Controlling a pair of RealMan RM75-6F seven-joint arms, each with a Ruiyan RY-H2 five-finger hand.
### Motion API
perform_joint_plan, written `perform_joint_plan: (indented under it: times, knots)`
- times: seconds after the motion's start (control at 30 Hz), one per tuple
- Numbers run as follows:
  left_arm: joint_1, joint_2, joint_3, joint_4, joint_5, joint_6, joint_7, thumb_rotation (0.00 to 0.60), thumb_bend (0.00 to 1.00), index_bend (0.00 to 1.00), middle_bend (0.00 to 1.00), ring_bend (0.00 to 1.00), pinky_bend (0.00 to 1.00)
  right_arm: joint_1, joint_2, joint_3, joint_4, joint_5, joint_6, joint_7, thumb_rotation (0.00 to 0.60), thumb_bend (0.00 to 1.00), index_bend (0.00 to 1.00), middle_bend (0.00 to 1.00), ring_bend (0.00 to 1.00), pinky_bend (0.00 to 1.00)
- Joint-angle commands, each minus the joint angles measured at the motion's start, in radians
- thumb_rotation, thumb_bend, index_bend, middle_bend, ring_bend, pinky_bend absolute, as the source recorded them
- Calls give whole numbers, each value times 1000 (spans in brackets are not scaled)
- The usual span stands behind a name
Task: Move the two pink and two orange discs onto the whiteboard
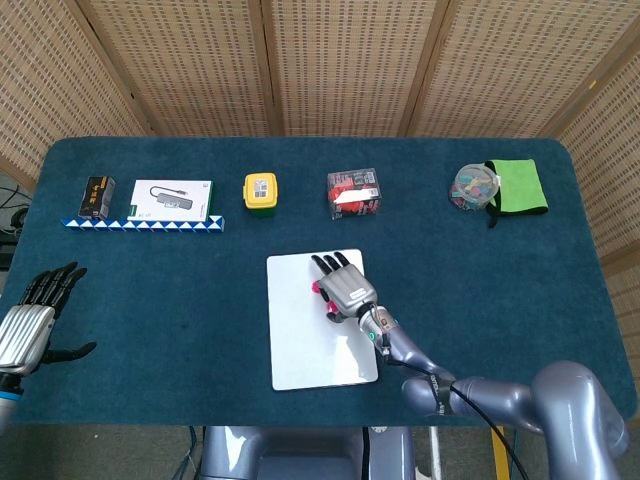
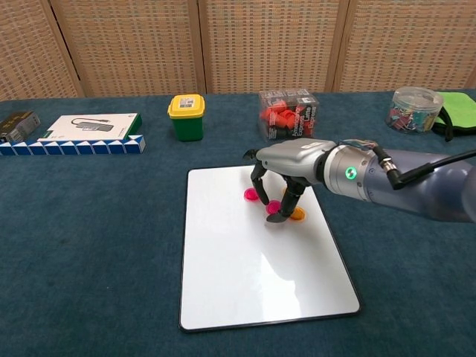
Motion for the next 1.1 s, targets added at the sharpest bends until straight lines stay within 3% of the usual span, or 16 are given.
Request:
perform_joint_plan:
  times: [0.03,0.23,0.4,0.73,1.0,1.1]
  knots:
    - [0,0,0,0,0,0,0,600,0,0,0,0,0,4,-3,0,1,7,2,0,600,363,576,0,0,44]
    - [-1,0,0,-1,-1,-2,0,600,0,0,0,0,0,17,-20,-4,16,25,2,-6,600,363,576,0,0,44]
    - [-1,1,0,-1,-1,-2,-1,600,0,0,0,0,0,24,-30,-6,31,33,5,-7,600,355,478,0,0,44]
    - [-2,2,0,-3,-2,-5,-4,600,0,0,0,0,0,23,-12,-9,4,30,18,1,600,338,468,0,0,44]
    - [-1,2,0,-3,-1,-3,-2,600,0,0,0,0,0,2,60,8,-103,-5,68,29,600,337,468,0,0,44]
    - [-1,3,0,-2,0,-4,-8,600,0,0,0,0,0,-30,137,13,-180,-51,118,53,600,337,468,0,0,44]
